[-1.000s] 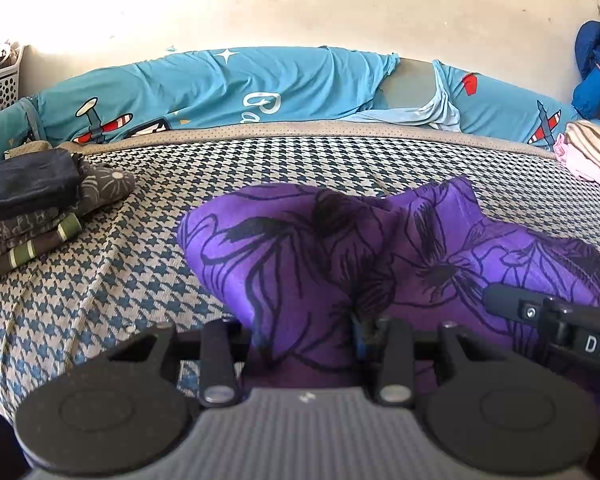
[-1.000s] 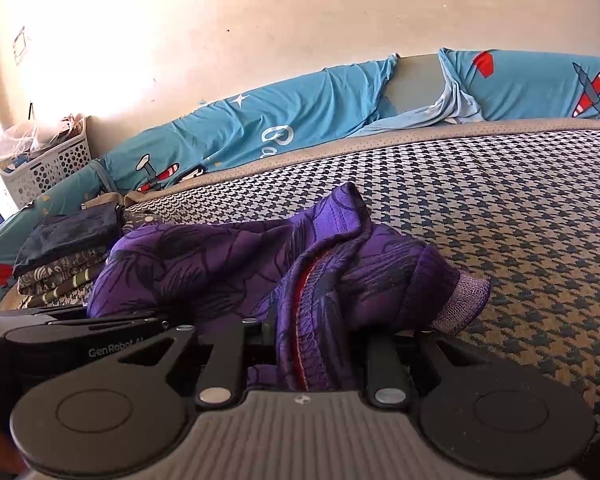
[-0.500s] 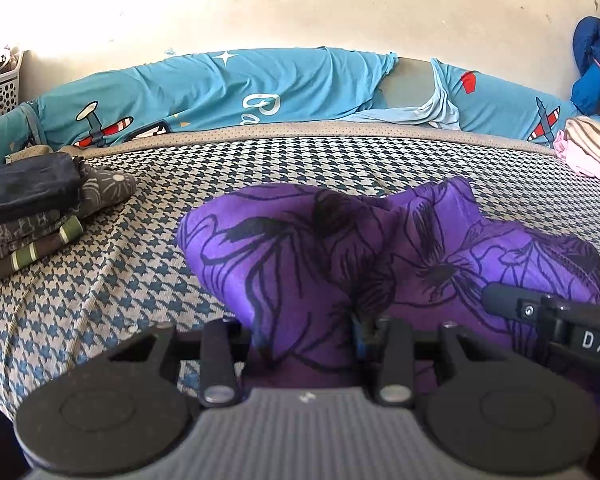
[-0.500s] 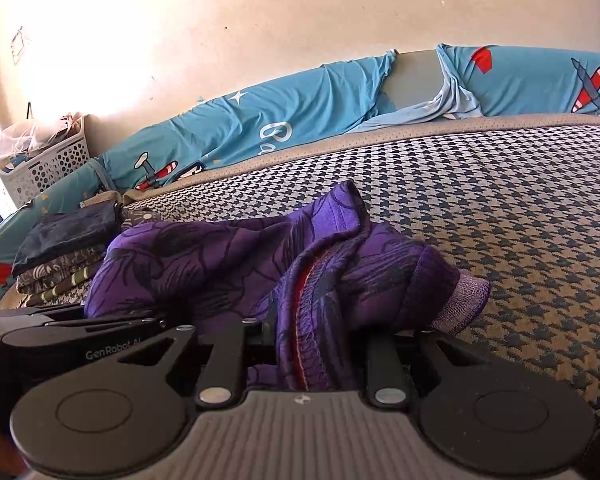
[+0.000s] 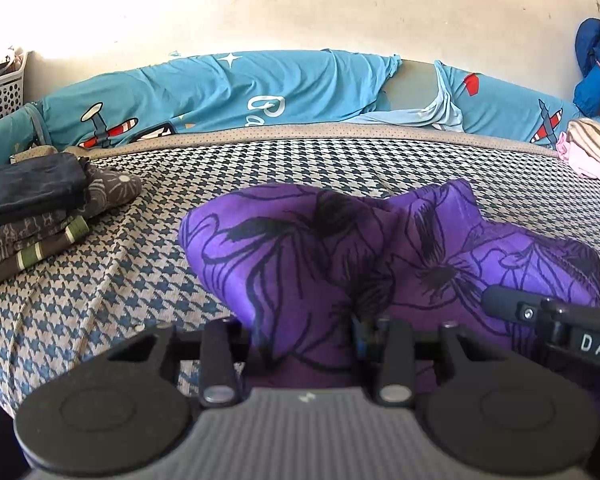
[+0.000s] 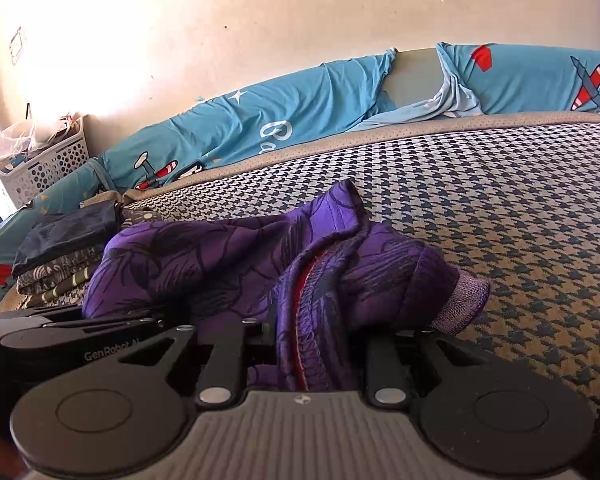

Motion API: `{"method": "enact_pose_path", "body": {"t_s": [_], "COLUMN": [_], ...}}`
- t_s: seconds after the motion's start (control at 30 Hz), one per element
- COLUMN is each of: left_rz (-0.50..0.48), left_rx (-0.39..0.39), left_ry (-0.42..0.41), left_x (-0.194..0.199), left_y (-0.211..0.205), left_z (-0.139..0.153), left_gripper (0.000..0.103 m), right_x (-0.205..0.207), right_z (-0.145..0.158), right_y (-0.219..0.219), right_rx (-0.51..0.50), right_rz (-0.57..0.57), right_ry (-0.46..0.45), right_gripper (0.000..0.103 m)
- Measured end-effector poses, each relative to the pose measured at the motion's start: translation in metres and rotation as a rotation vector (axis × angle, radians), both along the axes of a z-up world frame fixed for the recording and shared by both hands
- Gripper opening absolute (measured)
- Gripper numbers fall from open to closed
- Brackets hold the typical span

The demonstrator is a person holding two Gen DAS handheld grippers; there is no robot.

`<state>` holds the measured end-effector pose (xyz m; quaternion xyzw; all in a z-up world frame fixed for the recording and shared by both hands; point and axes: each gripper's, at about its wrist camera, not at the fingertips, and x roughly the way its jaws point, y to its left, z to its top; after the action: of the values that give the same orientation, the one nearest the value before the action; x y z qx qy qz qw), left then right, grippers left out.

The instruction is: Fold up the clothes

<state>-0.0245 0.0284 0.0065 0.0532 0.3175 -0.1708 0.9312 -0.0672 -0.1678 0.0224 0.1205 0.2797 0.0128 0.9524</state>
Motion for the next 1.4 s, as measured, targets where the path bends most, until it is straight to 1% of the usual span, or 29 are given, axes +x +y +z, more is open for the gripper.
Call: {"method": "enact_pose_path", "body": {"t_s": [0.17,0.6,0.73,0.87,1.03,1.17,1.4], "left_rz": [0.002,0.026,0.035,0.044,0.075,0.116,0.187], "left_rx": [0.001,0.002,-0.001,-0.015,-0.04,-0.056,-0.088], "left_ry": [-0.007,0.009,-0.015,-0.028,-0.018,-0.037,-0.094], "left_x": [-0.002,0.001,0.001,0.007,0.017,0.026,0.049], "left_y": [0.001,0.004,0.002,0.006,0.019,0.031,0.056], "left_z": [0.001,-0.001,0.004,0.006,0.009,0.016,0.041], "left_gripper": [0.036,0.036,0.036,0.036,0.036,0.036,0.036], "right_x": [-0.001,0.002,0.006,0.009,0.018,0.028,0.056], "right_z": [0.0,0.002,0.002,0.005,0.009,0.014,0.036], "right_y": [0.001,0.001,0.001,0.005,0.014,0.027,0.049], "right_rx": [-0.009,-0.02,-0.018,-0.024,-0.029,-0.048,-0.07], "right_rz": [0.001,0.033,0.037,0.04,0.056,0.088,0.135], "right_ry": [0.002,-0.01,-0.016,-0.026,-0.027,-0.036,-0.083], "right_gripper": [0.021,0.021,0.021,0.021,0.021,0.021,0.021]}}
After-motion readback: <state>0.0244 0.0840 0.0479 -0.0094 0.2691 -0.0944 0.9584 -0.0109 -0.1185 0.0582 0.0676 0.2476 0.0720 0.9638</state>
